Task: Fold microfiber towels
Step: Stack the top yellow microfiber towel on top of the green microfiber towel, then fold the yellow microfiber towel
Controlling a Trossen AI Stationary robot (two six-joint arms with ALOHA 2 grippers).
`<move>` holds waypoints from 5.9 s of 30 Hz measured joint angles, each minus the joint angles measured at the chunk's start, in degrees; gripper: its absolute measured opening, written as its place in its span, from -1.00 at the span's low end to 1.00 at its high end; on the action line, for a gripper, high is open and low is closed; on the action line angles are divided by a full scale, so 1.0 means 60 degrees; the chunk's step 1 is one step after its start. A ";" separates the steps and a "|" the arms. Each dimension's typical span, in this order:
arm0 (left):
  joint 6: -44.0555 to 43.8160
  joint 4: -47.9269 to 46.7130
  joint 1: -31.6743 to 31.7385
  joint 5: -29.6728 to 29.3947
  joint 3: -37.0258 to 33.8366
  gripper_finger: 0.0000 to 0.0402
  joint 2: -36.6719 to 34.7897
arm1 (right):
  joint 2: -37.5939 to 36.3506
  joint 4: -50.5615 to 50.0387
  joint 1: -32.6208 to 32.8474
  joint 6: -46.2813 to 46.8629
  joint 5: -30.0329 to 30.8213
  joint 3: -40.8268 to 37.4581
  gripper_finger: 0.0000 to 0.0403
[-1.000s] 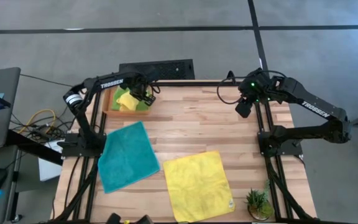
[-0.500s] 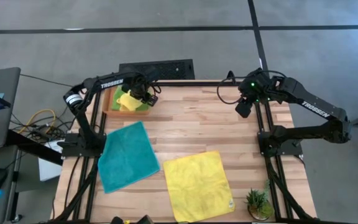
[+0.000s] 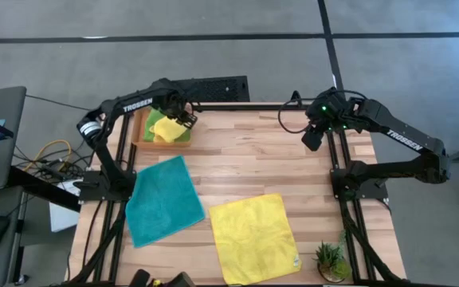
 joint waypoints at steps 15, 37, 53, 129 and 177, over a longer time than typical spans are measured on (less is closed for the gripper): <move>-0.0317 0.1610 0.0024 0.0673 -0.2281 -0.23 0.0028 | 0.0000 0.0000 0.0004 0.0005 0.0000 0.0000 -0.09; -0.0123 -0.0010 -0.2573 0.2298 -0.0374 -0.23 -0.2613 | 0.0100 -0.0651 0.0039 -0.1313 -0.3498 0.0000 -0.09; -0.2642 0.3098 -0.6022 0.6304 -0.2916 -0.23 -0.2478 | 0.2545 0.0707 0.2415 -0.1459 -0.6569 -0.1123 -0.09; -0.1096 1.1349 -0.6541 0.5597 -0.4887 -0.23 0.0262 | 0.3525 0.4359 0.3319 0.0133 -0.4448 -0.2042 -0.99; -0.0937 1.0496 -0.6304 0.8691 -0.4636 -0.23 0.1483 | 0.3421 0.2952 0.3042 -0.0956 -0.4226 -0.1767 -0.98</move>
